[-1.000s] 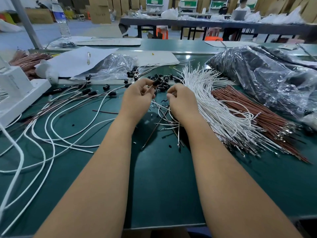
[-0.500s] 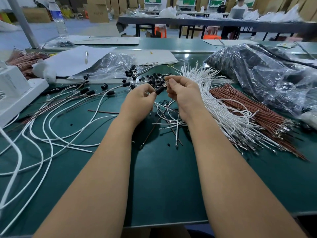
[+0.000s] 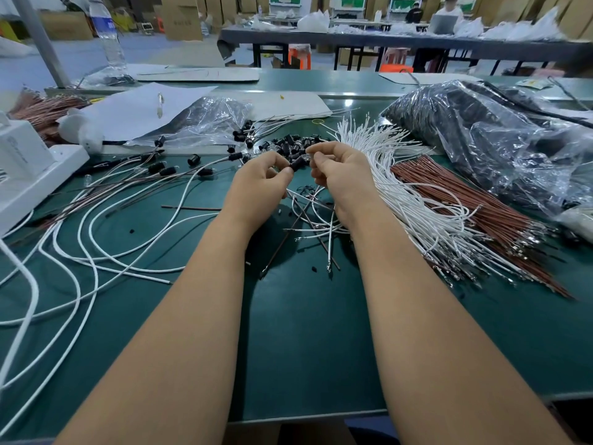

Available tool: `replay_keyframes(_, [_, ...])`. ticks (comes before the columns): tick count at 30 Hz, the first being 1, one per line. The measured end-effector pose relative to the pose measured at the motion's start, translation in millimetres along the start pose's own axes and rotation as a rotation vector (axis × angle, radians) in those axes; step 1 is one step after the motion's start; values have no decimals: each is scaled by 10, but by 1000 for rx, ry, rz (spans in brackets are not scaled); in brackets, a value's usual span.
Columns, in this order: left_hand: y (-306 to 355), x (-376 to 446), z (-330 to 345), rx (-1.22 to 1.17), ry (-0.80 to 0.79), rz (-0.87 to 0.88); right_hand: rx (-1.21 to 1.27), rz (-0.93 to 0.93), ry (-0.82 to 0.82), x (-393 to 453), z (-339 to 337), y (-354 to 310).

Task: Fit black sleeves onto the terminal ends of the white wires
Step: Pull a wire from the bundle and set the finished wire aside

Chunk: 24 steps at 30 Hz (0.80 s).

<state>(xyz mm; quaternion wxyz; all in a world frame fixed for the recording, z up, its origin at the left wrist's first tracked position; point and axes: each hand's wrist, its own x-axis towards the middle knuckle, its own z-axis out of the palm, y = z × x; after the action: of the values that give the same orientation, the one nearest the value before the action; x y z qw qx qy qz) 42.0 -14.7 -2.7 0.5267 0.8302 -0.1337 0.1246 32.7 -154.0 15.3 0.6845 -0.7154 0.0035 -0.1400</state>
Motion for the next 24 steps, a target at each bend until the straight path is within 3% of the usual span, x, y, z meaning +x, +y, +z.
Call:
replay_keyframes(9, [38, -6, -27, 10, 57, 20, -249, -84, 12, -27, 0, -8])
replay_keyframes(13, [60, -13, -32, 17, 73, 30, -161, -97, 30, -16, -9, 5])
replay_keyframes(19, [52, 11, -50, -162, 127, -6, -111, -125, 3, -14, 22, 23])
replay_keyframes(24, [62, 2, -50, -201, 105, -8, 118, 2, 37, -20, 53, 10])
